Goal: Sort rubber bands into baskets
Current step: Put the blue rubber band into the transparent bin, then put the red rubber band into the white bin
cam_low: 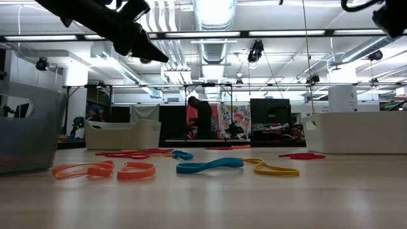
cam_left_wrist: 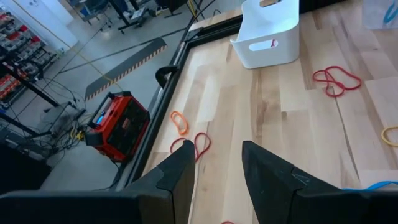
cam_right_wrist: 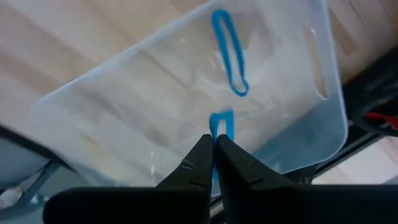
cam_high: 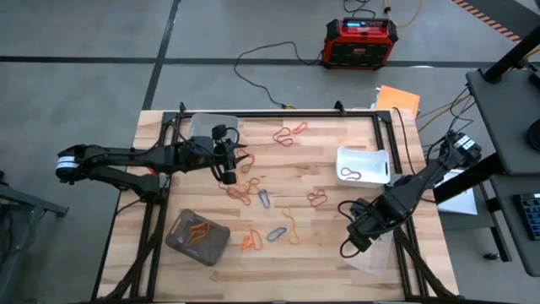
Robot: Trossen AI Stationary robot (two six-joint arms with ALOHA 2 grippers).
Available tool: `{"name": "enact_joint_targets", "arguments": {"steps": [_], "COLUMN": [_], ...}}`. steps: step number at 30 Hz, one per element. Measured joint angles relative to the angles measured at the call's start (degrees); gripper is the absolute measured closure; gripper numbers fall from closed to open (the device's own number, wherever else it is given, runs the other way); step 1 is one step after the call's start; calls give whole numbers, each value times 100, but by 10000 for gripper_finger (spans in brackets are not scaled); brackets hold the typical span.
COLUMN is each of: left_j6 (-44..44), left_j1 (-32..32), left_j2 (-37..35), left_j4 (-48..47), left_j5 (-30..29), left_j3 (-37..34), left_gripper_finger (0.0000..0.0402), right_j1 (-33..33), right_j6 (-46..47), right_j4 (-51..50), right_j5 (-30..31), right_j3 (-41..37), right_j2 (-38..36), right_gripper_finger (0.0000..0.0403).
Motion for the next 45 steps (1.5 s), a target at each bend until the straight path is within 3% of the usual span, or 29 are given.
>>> {"name": "enact_joint_targets", "arguments": {"steps": [11,15,20,24,28,35,40,45], "left_j6": [-2,-2,-4,-70,-226,-979,-1382,-1616], "left_j1": [0,0,0,0,-2,-18,-20,-22], "left_j2": [0,0,0,1,71,335,756,1269], "left_j4": [0,-1,-4,-6,-84,-1253,-2133,-2392], "left_j5": [341,450,759,1566,2126,2219,2417,2503], "left_j3": [0,0,0,0,0,0,0,0], "left_gripper_finger": [283,283,283,283,283,283,283,283], "right_j1": [2,-10,-209,-471,-827,-1650,-2233,-2639], "right_j6": [320,143,-395,-1407,-2871,-5098,-6163,-7030], "right_j4": [69,186,245,553,1297,2207,2621,3250], "right_j5": [240,913,2360,3525,4110,4156,4018,3765], "right_j3": [-252,-56,340,618,712,696,675,645], "right_j2": [-22,-22,-22,-22,-22,15,13,6], "right_gripper_finger": [315,287,269,266,272,275,267,261]}}
